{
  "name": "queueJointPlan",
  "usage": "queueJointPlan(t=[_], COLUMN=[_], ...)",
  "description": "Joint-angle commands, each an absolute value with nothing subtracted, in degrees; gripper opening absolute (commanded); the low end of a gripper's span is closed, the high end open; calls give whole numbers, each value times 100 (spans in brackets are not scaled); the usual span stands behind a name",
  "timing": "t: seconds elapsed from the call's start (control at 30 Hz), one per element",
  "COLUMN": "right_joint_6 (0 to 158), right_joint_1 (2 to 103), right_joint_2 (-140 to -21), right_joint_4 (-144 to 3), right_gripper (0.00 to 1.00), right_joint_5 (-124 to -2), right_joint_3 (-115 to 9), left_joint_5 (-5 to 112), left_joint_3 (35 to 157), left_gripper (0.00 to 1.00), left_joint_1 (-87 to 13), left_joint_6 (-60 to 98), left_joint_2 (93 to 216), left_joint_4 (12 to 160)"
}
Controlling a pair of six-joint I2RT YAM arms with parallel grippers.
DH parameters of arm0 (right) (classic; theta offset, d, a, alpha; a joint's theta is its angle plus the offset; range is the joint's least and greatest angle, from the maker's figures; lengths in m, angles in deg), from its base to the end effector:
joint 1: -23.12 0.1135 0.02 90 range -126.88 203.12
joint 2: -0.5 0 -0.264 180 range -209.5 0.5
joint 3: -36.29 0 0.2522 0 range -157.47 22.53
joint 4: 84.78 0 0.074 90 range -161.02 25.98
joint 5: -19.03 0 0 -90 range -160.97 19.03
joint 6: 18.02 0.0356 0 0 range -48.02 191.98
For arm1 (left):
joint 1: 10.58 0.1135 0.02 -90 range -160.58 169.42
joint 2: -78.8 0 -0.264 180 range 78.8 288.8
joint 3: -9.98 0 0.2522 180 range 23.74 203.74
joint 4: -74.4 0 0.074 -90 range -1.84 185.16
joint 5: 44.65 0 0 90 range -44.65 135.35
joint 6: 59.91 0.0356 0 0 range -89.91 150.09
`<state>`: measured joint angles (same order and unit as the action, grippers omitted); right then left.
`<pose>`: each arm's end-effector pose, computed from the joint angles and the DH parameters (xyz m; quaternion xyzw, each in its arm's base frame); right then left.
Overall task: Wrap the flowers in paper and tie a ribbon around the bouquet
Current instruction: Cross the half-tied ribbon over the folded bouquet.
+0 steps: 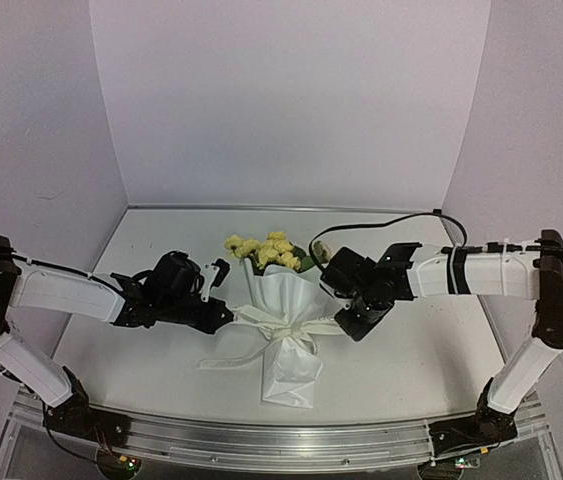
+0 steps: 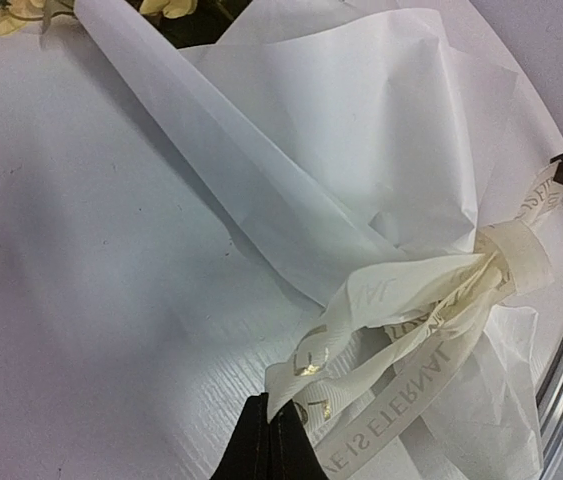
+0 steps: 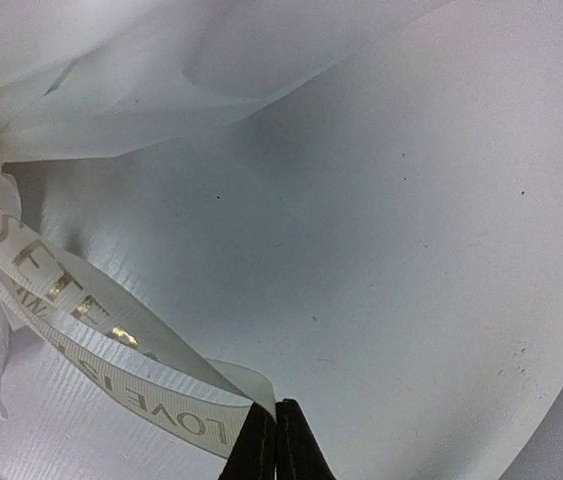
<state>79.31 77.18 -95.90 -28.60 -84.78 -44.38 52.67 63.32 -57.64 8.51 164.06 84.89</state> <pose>0.1982 0.2589 0.2043 -0.3715 0.9075 -0.0224 0.1948 0.1963 -0.2176 0.1695 0.2265 0.8850 -0.2753 0.2996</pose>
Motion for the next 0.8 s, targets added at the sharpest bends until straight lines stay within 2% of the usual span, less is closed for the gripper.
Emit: queueJointPlan(t=[0.0, 0.53, 0.77], right_joint_6=[7592, 7717, 7874], right_joint_1=[7575, 7482, 7409], right_joint_2=[-9730, -9887, -9770], right_joint_4=[-2179, -1520, -1503], right_gripper=[0, 0, 0], right_joint_5=[-8985, -9455, -9313], right_joint_3=[-4862, -5090, -4881], left_joint_5=[4790, 4107, 4224], left_joint_3=[6117, 5892, 5838], left_gripper=[0, 0, 0], left_joint_1=[-5661, -5397, -5177], left_joint_6=[509, -4, -55], left_joint_2=[16102, 16048, 16024], left_joint_4=[8274, 8528, 8526])
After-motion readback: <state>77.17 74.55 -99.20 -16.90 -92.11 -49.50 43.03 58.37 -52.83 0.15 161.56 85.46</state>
